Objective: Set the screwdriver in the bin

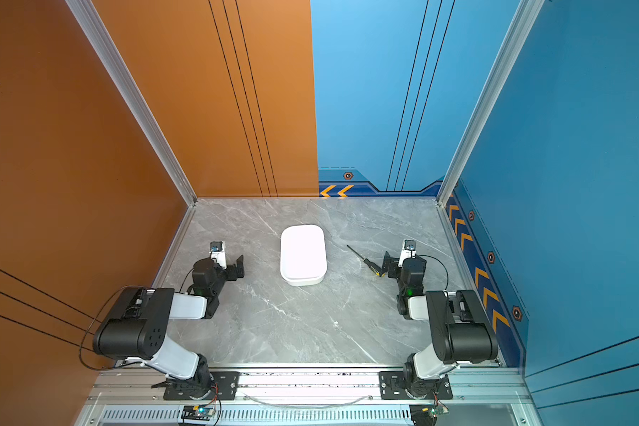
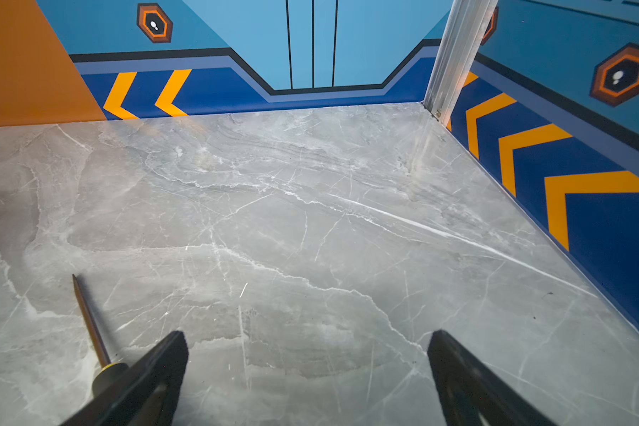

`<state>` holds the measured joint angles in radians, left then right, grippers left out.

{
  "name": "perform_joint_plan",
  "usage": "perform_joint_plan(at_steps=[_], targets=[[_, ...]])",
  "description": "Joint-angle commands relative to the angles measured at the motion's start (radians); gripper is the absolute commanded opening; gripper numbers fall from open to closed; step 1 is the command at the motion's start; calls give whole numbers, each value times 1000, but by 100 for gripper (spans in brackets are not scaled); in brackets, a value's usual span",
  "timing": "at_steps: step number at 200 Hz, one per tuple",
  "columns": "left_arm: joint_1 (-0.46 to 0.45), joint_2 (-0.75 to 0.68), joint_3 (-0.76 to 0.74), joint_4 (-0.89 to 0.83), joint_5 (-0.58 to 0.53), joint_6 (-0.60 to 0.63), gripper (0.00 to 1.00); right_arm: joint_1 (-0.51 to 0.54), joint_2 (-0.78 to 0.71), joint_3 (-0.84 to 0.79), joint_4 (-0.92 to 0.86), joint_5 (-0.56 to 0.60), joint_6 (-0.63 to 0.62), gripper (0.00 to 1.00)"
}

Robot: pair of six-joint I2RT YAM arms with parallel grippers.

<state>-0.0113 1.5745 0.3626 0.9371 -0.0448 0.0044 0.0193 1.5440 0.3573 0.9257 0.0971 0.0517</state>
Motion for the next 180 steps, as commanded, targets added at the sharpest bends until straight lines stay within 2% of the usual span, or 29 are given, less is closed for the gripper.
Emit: perform_joint_plan(at_steps=[1,26,55,89,101,127,141,159,180], targets=[[7,-10,16,-11,8,12,98,-3,4,17,-18,-19,10,100],[7,-12,16,-11,11,11,98,-2,4,17,-18,-19,9,100],[9,-36,16,-28,94,40,98,-8,4,17,-17,-44,10,100],[5,-187,78,-262,93,43,98,-7,-27,36,-74,-89,-11,100],[5,-237,116,-360,94,27,98,-2,-66,78,-185,-108,-22,100],[8,-292,237,-598,160,-47,98,-12,-94,273,-571,-221,-72,96],[9,-280,316,-726,223,-103,98,-10,-80,385,-767,-269,-120,96],[1,-236,425,-884,330,-158,98,-16,-41,517,-976,-346,-115,100],[-45,-182,492,-952,399,-190,98,-5,34,673,-1231,-401,-154,96]])
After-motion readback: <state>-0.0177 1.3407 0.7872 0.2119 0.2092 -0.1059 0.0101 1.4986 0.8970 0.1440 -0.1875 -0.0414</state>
